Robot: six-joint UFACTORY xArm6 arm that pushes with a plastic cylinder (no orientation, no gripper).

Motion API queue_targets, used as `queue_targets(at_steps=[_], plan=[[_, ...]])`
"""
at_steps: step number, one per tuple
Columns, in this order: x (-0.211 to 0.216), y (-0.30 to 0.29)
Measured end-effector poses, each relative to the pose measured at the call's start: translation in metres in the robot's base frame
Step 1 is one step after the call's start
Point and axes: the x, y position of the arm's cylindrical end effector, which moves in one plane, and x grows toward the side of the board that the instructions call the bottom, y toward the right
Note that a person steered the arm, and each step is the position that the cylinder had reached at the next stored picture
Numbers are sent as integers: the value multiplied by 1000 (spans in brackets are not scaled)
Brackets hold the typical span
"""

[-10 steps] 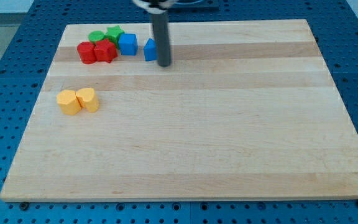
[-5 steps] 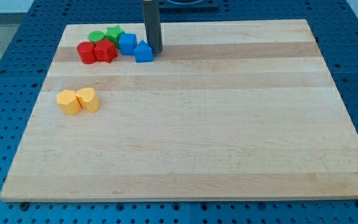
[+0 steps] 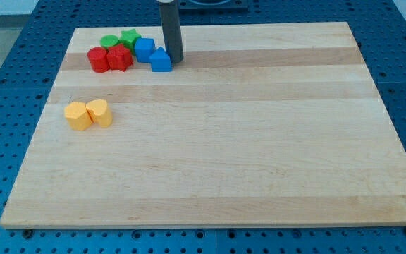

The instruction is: Slide the blue triangle to bottom of the blue cube

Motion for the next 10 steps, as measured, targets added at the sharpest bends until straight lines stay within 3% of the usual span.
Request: queue_targets(at_steps=[2,4,6,10], plan=[[16,-28],[31,14],[77,-11],[46,-54]])
